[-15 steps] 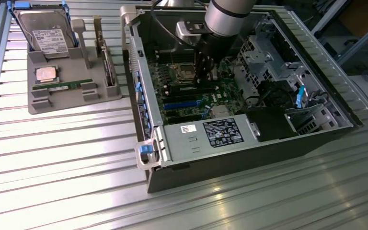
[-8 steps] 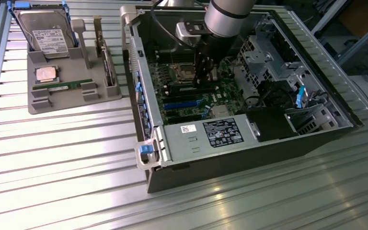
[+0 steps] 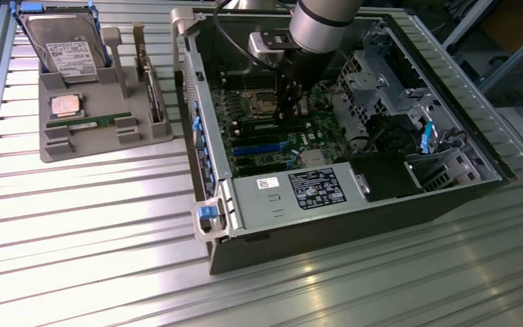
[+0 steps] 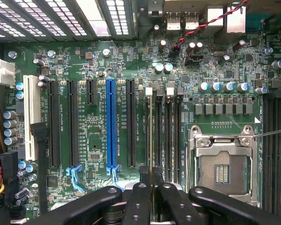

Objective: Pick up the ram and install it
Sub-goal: 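Insert the ram into the slot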

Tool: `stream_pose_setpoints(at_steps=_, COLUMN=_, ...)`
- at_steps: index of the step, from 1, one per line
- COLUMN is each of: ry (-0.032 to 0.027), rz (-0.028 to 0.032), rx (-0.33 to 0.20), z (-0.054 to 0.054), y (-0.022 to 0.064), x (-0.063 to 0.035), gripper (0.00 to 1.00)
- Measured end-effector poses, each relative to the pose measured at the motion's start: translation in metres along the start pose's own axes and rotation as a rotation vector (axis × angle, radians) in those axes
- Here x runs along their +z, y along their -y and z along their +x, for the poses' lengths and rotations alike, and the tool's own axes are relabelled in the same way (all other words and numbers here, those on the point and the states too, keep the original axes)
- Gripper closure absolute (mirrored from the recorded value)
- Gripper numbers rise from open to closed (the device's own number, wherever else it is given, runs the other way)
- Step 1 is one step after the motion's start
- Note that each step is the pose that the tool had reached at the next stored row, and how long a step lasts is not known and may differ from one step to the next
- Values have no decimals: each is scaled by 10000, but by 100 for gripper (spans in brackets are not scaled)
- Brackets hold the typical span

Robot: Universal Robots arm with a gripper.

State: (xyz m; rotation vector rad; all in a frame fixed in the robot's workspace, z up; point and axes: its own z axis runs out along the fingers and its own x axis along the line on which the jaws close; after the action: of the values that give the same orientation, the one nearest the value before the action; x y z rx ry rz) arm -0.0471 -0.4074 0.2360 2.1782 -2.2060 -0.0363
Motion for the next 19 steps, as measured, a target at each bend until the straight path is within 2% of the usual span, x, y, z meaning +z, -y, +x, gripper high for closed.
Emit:
stream_pose_setpoints(at_steps=8, ry=-4, rz=1, rx=-68, z=-13, y=1, x=23, gripper=88)
stream_pose_setpoints(at_steps=9, ry=-2, rz=1, rx=-69, z=-13, y=2, x=24, gripper=87)
stream_pose_setpoints(at_steps=10, ry=-3, rz=1, rx=-68, z=-13, y=2, x=24, gripper=80)
stream_pose_setpoints(at_steps=12, ry=-2, rz=2, rx=-68, z=-13, y=0, x=-25, gripper=80)
stream_pose_setpoints(at_steps=15, ry=-3, rz=2, rx=-70, z=-12, y=-7, x=-189, gripper=80)
stream_pose_setpoints(at_steps=16, ry=-3, rz=2, rx=-70, z=-17, y=-8, x=-208, gripper=80)
stream_pose_setpoints(at_steps=17, ry=-1, rz=3, rx=-72, z=-21, y=-9, x=-216, gripper=89)
stream_pose_setpoints(at_steps=18, ry=-2, rz=3, rx=-75, z=-21, y=-9, x=-217, gripper=90)
stream_pose_setpoints(at_steps=19, ry=-4, rz=-16, rx=-79, z=-20, y=30, x=-219, gripper=90)
